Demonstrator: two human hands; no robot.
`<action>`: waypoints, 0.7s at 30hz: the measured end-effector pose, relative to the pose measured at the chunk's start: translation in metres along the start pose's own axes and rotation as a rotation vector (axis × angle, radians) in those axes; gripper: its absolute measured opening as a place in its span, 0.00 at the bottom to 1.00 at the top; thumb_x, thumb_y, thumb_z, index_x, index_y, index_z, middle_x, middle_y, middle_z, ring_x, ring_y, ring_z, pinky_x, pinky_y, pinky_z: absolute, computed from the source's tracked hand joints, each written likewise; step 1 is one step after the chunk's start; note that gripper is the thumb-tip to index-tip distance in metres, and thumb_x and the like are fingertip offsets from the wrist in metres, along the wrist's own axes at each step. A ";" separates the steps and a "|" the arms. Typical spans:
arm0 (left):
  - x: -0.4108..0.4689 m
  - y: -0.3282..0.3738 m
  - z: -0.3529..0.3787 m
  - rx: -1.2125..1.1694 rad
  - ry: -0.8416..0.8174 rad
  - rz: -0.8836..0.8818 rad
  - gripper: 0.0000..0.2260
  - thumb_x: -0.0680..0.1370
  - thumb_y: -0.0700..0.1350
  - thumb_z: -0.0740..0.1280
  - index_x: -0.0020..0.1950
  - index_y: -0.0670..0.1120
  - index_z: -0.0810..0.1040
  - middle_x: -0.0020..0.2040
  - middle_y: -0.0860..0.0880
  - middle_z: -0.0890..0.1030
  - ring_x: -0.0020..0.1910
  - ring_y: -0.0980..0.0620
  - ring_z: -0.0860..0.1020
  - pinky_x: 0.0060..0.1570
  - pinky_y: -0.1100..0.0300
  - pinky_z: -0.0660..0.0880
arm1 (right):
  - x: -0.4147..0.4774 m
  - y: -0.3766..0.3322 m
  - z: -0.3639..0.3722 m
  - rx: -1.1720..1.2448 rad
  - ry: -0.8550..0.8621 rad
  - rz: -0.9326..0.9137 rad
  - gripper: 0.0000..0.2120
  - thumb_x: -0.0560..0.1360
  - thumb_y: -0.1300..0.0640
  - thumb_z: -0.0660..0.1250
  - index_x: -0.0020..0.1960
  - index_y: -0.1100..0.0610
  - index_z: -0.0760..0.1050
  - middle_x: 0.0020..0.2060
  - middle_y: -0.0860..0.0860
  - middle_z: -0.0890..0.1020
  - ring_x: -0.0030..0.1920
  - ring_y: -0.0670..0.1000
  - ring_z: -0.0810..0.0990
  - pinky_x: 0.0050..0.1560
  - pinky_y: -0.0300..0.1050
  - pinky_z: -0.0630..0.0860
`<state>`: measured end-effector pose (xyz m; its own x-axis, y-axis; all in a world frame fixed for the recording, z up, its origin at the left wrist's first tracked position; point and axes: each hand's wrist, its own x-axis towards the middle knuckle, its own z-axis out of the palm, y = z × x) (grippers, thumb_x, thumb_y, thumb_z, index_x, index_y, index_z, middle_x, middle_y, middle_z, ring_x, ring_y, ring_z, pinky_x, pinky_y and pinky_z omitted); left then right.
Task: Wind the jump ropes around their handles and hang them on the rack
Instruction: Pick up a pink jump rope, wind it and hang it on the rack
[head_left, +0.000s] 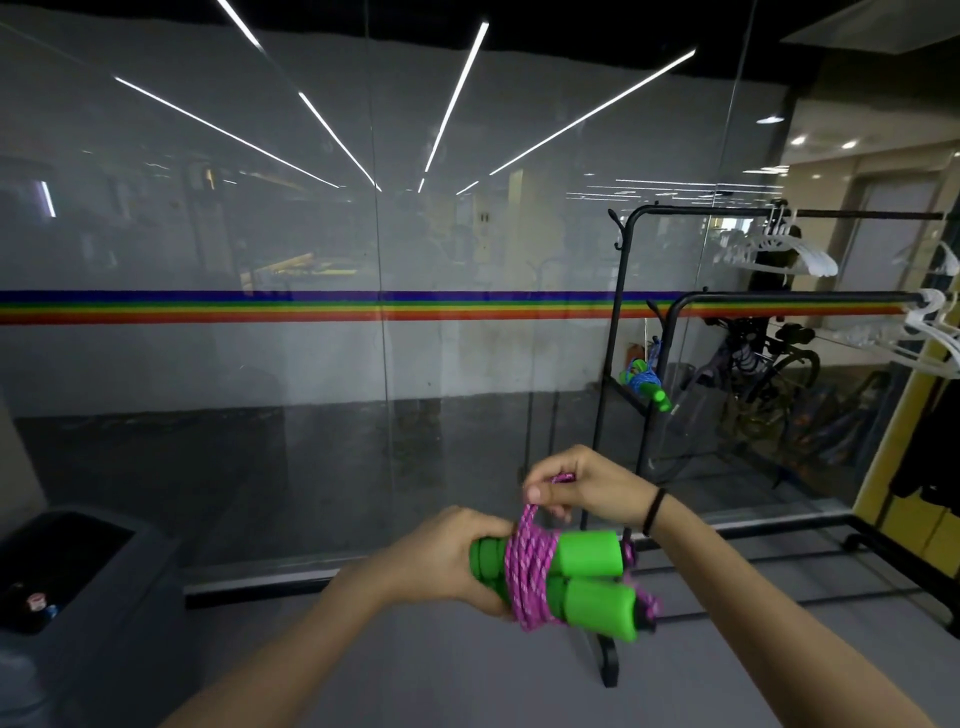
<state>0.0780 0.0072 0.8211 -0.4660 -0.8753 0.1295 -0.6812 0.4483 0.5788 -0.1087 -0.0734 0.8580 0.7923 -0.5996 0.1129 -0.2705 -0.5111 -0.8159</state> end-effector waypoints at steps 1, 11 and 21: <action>-0.001 -0.001 0.001 -0.179 0.025 0.009 0.14 0.62 0.44 0.77 0.44 0.46 0.78 0.36 0.53 0.78 0.36 0.61 0.74 0.38 0.61 0.72 | -0.002 0.006 0.002 0.074 0.043 0.011 0.19 0.55 0.41 0.79 0.31 0.54 0.78 0.21 0.44 0.75 0.22 0.41 0.71 0.26 0.35 0.68; 0.018 -0.007 0.023 -0.333 0.398 -0.317 0.21 0.57 0.44 0.77 0.48 0.47 0.79 0.42 0.51 0.83 0.39 0.56 0.79 0.44 0.56 0.80 | 0.026 0.044 0.043 -0.207 0.518 0.393 0.14 0.76 0.67 0.59 0.33 0.54 0.69 0.42 0.60 0.80 0.48 0.58 0.78 0.52 0.47 0.75; 0.030 0.003 0.022 -0.598 0.810 -0.479 0.17 0.63 0.41 0.73 0.49 0.45 0.74 0.40 0.48 0.78 0.37 0.54 0.75 0.36 0.60 0.71 | 0.032 0.040 0.046 -0.367 0.542 0.315 0.20 0.78 0.47 0.56 0.28 0.49 0.65 0.41 0.59 0.82 0.45 0.59 0.79 0.42 0.46 0.70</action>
<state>0.0496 -0.0137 0.8095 0.4269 -0.8917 0.1503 -0.2089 0.0644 0.9758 -0.0688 -0.0842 0.8029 0.2903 -0.9247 0.2465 -0.6828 -0.3806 -0.6237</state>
